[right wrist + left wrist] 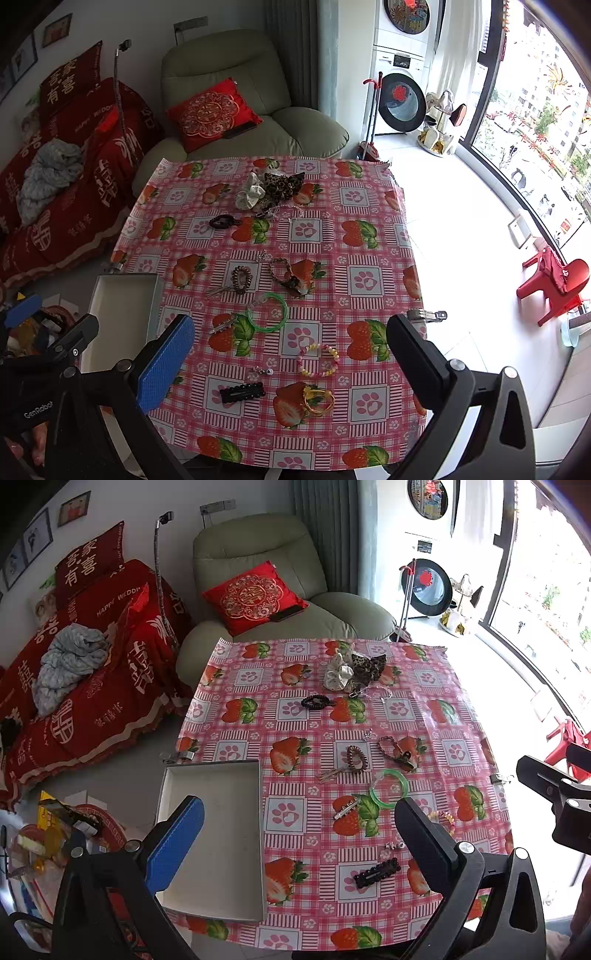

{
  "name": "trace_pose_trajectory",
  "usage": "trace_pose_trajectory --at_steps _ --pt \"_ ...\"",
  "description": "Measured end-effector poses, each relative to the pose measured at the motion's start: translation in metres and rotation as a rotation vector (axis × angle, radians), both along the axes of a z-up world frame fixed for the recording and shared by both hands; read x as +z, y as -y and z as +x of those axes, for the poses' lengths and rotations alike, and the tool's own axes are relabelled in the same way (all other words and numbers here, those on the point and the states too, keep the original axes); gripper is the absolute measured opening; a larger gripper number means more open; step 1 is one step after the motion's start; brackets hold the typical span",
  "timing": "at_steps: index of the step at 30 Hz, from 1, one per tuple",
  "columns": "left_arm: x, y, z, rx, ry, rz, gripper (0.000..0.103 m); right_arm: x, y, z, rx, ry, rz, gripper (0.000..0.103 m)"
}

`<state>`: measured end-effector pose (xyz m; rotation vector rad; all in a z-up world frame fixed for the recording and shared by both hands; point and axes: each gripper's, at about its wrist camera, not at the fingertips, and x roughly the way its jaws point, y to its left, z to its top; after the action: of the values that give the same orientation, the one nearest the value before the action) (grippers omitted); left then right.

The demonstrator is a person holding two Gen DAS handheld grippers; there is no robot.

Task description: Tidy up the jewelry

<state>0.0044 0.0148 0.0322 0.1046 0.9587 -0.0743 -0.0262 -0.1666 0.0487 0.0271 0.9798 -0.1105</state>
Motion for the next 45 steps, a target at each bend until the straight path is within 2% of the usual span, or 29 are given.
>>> trace_pose_trajectory --at_steps 45 --pt "-0.0077 -0.0053 0.0027 0.013 -0.023 0.001 0.103 -0.0040 -0.0041 0.0031 0.016 -0.017 0.006 0.103"
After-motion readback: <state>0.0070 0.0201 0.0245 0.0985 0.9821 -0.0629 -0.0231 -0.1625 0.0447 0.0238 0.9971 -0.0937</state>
